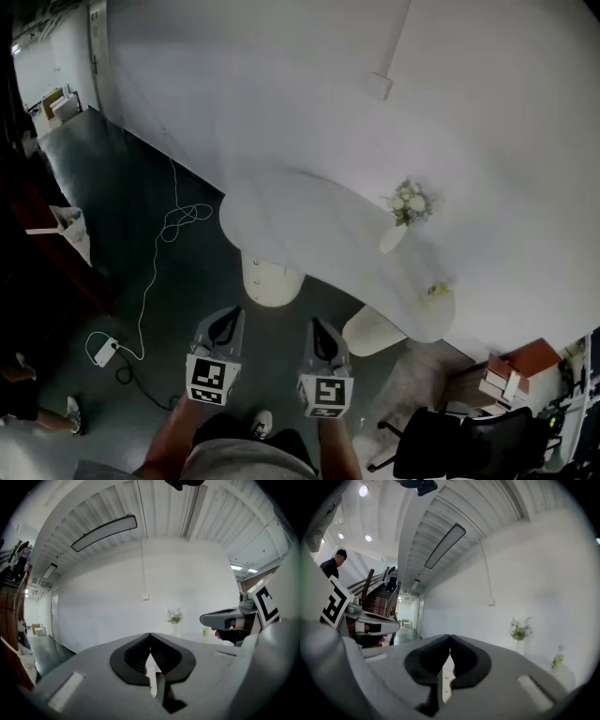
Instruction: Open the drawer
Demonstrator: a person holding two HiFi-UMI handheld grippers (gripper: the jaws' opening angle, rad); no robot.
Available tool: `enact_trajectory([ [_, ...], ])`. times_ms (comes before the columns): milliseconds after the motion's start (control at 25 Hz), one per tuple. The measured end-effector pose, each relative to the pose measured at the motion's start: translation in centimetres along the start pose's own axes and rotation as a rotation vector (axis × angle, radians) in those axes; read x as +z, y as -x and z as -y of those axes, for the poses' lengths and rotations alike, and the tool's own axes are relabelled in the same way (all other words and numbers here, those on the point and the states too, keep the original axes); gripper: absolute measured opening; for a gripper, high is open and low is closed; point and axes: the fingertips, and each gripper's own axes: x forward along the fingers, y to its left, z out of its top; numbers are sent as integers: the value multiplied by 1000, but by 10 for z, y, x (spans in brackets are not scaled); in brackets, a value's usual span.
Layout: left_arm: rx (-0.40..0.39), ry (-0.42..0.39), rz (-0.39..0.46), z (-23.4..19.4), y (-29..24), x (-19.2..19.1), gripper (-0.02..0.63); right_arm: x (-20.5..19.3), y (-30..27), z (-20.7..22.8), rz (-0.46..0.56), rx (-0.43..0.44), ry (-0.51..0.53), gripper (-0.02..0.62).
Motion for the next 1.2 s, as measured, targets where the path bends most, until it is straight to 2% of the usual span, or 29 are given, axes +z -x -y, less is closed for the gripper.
enact_trajectory([
  [600,32,6,-12,-1,3,-10,8,-10,-8,-3,-7,41,3,5],
  [880,40,18,-15,-23,-7,-17,8,-13,-29,-14,-17,55,8,5],
  [1200,-17,39,-27,-67,-48,-36,8,-27,-83,-23,-48,-4,2,5],
])
